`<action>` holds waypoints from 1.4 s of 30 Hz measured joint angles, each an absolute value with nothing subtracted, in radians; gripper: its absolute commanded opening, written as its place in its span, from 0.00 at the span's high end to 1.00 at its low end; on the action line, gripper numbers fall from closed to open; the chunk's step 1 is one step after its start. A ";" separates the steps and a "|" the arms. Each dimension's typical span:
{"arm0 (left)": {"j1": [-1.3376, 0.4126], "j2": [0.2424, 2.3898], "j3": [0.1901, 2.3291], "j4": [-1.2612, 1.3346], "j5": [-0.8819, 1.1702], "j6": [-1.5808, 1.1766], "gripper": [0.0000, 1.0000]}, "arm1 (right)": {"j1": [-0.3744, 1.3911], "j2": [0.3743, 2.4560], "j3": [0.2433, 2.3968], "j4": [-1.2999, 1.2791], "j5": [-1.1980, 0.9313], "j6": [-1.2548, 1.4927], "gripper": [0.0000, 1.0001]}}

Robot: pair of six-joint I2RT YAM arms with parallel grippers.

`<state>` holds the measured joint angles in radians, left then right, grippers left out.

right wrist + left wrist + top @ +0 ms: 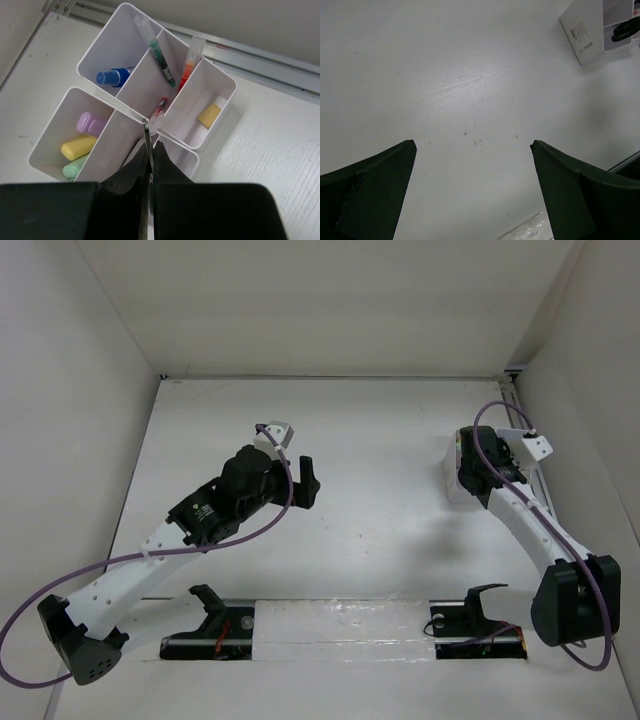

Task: Sort the stationery into containers
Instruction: Place the scissors in the storage box.

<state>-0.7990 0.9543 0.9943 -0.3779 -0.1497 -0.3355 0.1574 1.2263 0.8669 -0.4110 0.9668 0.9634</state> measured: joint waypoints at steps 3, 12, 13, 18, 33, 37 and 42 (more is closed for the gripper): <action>-0.799 0.954 0.994 -0.377 -0.150 -0.334 0.00 | 0.157 1.226 0.866 -0.407 0.959 0.960 1.00; -0.799 0.954 0.989 -0.377 -0.150 -0.333 0.00 | 0.157 1.227 0.848 -0.384 0.942 0.949 1.00; -0.799 0.954 0.989 -0.377 -0.150 -0.333 0.00 | 0.157 1.227 0.848 -0.384 0.942 0.947 1.00; -0.799 0.954 0.989 -0.377 -0.150 -0.333 0.00 | 0.157 1.227 0.848 -0.382 0.942 0.945 1.00; -0.799 0.954 0.989 -0.377 -0.150 -0.332 0.00 | 0.157 1.267 0.848 -0.404 0.943 0.991 0.74; -0.799 0.952 0.989 -0.377 -0.149 -0.329 0.00 | 0.157 1.270 0.848 -0.405 0.947 1.000 0.49; -0.799 0.952 0.989 -0.376 -0.145 -0.324 0.00 | 0.157 1.271 0.848 -0.404 0.947 1.006 0.29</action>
<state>-0.7990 0.9520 0.9894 -0.3763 -0.1452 -0.3237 0.1574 1.2705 0.8478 -0.4038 0.9470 1.0061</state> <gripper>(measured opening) 0.997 0.673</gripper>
